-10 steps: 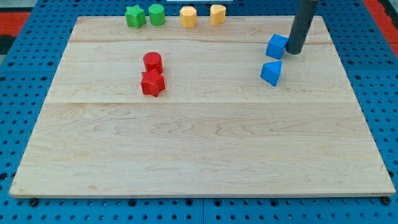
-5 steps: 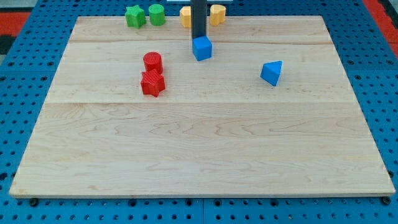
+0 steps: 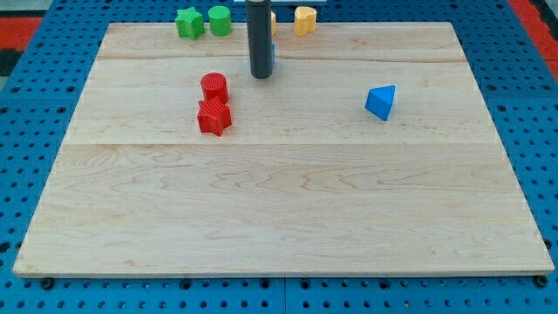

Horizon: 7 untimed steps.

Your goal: Push blue cube above red circle

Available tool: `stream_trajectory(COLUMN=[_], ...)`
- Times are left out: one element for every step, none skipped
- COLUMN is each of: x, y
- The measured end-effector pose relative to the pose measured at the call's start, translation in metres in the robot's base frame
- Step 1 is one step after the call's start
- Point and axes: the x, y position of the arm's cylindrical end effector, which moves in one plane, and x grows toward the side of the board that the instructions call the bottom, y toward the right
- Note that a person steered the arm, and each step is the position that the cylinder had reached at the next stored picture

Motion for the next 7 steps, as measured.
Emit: stream_trajectory(x=[0.019, -0.004, -0.041, -0.040, -0.038, -0.033, -0.029], y=[0.055, 0.069, 0.081, 0.034, -0.010, -0.049, -0.050])
